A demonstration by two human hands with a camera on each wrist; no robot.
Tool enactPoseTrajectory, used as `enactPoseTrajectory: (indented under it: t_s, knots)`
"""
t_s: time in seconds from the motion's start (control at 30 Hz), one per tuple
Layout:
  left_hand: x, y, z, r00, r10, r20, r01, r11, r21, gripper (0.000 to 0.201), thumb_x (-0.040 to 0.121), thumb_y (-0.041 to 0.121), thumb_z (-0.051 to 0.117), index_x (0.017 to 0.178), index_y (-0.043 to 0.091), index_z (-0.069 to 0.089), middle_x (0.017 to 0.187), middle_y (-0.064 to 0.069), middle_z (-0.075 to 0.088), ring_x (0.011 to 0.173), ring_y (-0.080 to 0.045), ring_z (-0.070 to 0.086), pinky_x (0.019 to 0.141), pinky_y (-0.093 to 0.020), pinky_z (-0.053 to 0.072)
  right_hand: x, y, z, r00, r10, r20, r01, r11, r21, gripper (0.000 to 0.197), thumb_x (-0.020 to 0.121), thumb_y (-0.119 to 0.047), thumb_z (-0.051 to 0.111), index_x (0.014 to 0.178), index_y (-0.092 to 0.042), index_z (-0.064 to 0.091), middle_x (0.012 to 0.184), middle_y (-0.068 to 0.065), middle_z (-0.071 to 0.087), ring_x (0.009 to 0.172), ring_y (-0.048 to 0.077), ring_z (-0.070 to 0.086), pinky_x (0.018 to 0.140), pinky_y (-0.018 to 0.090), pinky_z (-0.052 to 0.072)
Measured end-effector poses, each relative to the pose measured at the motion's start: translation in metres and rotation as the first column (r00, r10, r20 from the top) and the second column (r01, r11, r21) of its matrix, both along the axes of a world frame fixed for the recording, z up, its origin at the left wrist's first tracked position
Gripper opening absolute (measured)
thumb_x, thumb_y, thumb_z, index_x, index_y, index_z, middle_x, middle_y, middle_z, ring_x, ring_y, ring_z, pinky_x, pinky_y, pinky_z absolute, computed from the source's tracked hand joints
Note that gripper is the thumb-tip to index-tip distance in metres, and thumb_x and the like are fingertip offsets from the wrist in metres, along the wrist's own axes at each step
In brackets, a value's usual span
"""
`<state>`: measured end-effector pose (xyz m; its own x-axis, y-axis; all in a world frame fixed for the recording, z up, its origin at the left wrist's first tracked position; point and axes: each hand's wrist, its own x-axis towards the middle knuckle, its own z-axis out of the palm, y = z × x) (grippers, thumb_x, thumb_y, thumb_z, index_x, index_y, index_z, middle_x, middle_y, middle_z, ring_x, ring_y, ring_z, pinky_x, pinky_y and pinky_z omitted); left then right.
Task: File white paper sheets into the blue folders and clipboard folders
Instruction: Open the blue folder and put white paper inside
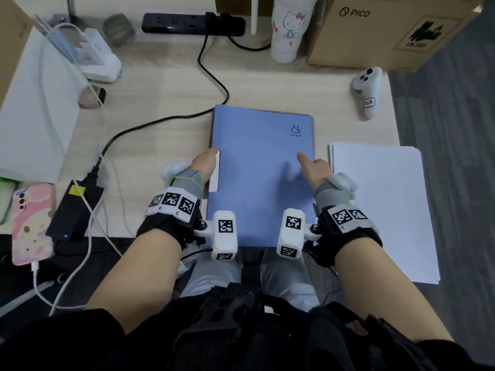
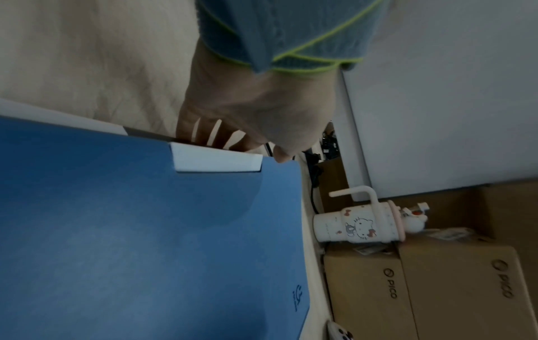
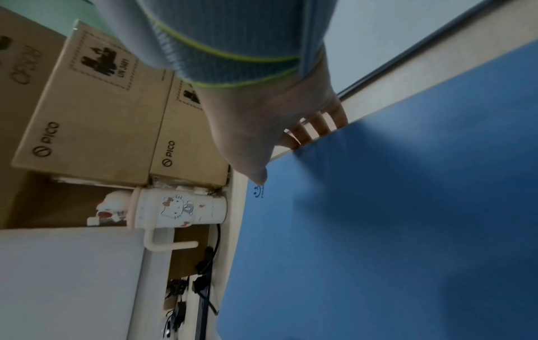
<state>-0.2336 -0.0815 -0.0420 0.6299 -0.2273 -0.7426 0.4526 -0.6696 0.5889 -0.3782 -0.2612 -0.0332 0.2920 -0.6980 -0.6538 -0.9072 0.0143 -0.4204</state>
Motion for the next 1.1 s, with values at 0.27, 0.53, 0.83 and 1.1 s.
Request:
enactPoseTrajectory:
  t_s: [0.27, 0.53, 0.83, 1.1]
  knots:
    - [-0.019, 0.002, -0.005, 0.953, -0.166, 0.252, 0.161, 0.986, 0.042, 0.062, 0.066, 0.035, 0.033, 0.119, 0.008, 0.052, 0.124, -0.016, 0.056, 0.112, -0.036, 0.054, 0.1, -0.041, 0.045, -0.005, 0.02, -0.028, 0.994, 0.105, -0.042, -0.113, 0.953, -0.282, 0.066, 0.085, -0.045, 0.058, 0.129, 0.0, 0.039, 0.135, 0.019, 0.038, 0.124, 0.036, 0.042, 0.096, 0.041, 0.036]
    - [-0.036, 0.023, -0.013, 0.781, -0.164, 0.602, 0.206, 0.979, -0.002, 0.012, 0.081, 0.009, 0.055, 0.087, 0.019, 0.055, 0.087, -0.005, 0.053, 0.076, -0.02, 0.045, 0.054, -0.021, 0.037, -0.014, 0.039, -0.04, 0.991, 0.116, 0.064, -0.074, 0.886, -0.458, 0.088, 0.075, -0.045, 0.072, 0.137, 0.001, 0.03, 0.142, 0.019, 0.027, 0.131, 0.033, 0.03, 0.104, 0.037, 0.029]
    - [-0.05, 0.022, -0.019, 0.746, -0.049, 0.664, 0.148, 0.984, -0.094, 0.045, 0.081, 0.015, 0.058, 0.124, 0.014, 0.045, 0.114, -0.007, 0.057, 0.12, -0.027, 0.038, 0.085, -0.016, 0.034, -0.03, 0.047, -0.048, 0.956, 0.129, 0.263, 0.037, 0.838, -0.544, 0.094, 0.072, -0.041, 0.076, 0.143, -0.006, 0.025, 0.141, 0.016, 0.03, 0.129, 0.033, 0.031, 0.102, 0.036, 0.031]
    - [-0.071, 0.019, -0.004, 0.752, 0.273, 0.599, 0.095, 0.855, -0.51, 0.048, 0.072, 0.011, 0.051, 0.12, 0.011, 0.052, 0.111, -0.014, 0.066, 0.092, -0.033, 0.066, 0.08, -0.042, 0.053, -0.044, 0.037, -0.036, 0.831, 0.042, 0.555, 0.304, 0.801, -0.516, 0.081, 0.075, -0.034, 0.073, 0.141, -0.008, 0.034, 0.135, 0.013, 0.037, 0.123, 0.03, 0.035, 0.085, 0.025, 0.023]
